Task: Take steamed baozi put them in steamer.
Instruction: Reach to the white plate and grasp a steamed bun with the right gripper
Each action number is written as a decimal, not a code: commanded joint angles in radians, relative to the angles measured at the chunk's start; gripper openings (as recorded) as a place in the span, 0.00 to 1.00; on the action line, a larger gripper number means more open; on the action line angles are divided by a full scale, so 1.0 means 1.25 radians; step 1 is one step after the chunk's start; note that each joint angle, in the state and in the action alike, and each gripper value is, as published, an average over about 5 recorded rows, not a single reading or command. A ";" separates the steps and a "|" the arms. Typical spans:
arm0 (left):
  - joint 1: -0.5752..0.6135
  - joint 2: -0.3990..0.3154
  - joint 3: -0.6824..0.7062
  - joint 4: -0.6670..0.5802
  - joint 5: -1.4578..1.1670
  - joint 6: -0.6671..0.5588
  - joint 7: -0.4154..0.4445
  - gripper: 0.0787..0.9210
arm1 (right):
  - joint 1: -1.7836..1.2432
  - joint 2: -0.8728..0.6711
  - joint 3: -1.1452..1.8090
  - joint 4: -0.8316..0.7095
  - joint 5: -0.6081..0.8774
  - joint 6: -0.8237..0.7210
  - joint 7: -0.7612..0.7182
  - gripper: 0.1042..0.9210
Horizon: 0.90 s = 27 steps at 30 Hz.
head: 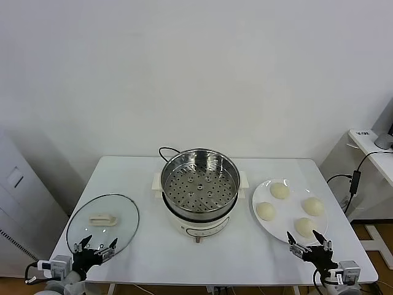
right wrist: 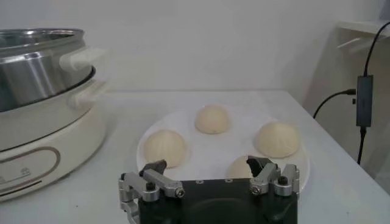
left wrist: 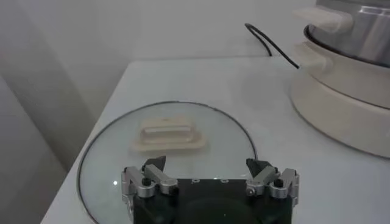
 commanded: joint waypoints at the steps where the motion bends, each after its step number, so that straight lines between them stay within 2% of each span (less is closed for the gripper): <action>1: -0.001 0.000 0.000 0.001 0.000 0.000 0.000 0.88 | 0.000 -0.001 0.000 0.001 0.000 -0.001 0.000 0.88; 9: 0.001 0.001 -0.002 0.000 0.001 -0.001 0.000 0.88 | 0.006 -0.008 0.005 -0.001 -0.057 -0.008 -0.024 0.88; 15: 0.004 0.002 -0.005 -0.004 0.001 -0.001 0.001 0.88 | 0.049 -0.041 0.029 -0.022 -0.261 0.017 -0.059 0.88; 20: 0.004 0.001 -0.008 -0.007 0.001 0.000 0.000 0.88 | 0.134 -0.094 0.024 -0.083 -0.493 0.053 -0.063 0.88; 27: 0.000 -0.004 -0.007 -0.010 0.003 0.006 0.000 0.88 | 0.249 -0.170 -0.021 -0.175 -0.689 0.076 -0.087 0.88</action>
